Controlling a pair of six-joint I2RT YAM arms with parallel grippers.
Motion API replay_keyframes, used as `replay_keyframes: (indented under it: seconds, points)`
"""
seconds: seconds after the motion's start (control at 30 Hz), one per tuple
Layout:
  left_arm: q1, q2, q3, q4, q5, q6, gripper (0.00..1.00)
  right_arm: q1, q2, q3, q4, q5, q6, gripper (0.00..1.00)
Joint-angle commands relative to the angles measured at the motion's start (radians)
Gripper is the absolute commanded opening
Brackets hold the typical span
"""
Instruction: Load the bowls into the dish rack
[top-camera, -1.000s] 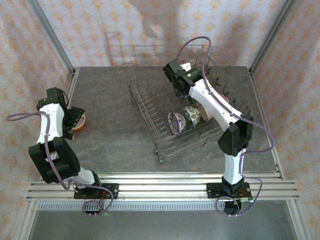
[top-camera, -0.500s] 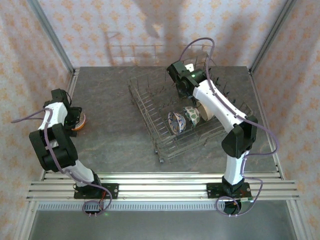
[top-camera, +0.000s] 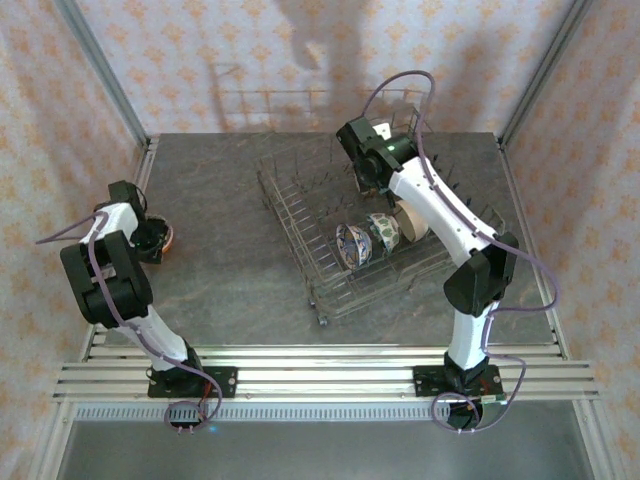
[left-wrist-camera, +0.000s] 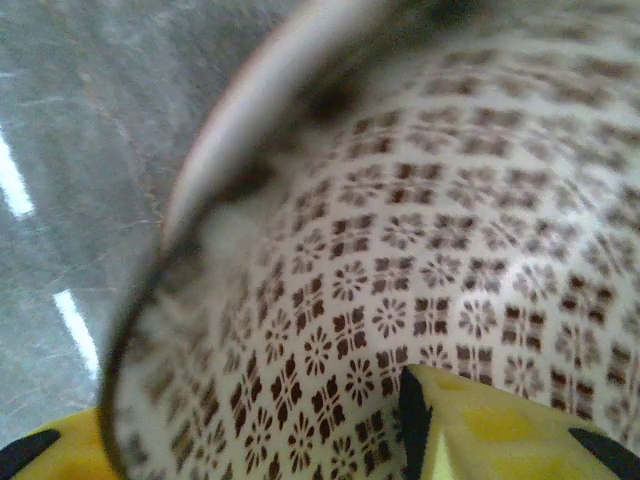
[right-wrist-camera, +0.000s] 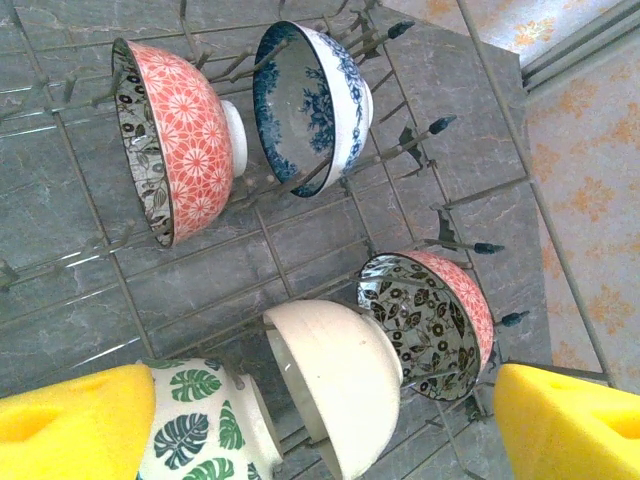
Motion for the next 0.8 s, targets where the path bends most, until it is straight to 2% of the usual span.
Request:
replay_keyframes:
  seconds: [0.0,0.27,0.47,0.67,0.77]
  points:
    - [-0.001,0.034,0.028,-0.054,0.061,0.093,0.42,-0.003,-0.047,0.041,-0.049,0.014,0.029,0.87]
    - [-0.013,-0.006,0.008,-0.072,0.161,0.165,0.3,-0.001,-0.044,0.067,-0.059,0.005,0.062,0.87]
    - [-0.059,-0.021,0.021,-0.134,0.234,0.241,0.22,0.007,-0.034,0.068,-0.059,-0.007,0.082,0.86]
    - [-0.122,-0.069,-0.031,-0.144,0.266,0.263,0.22,0.013,-0.028,0.066,-0.06,-0.012,0.089,0.86]
    - [-0.15,-0.091,-0.039,-0.168,0.252,0.284,0.26,0.015,-0.027,0.064,-0.057,-0.014,0.089,0.86]
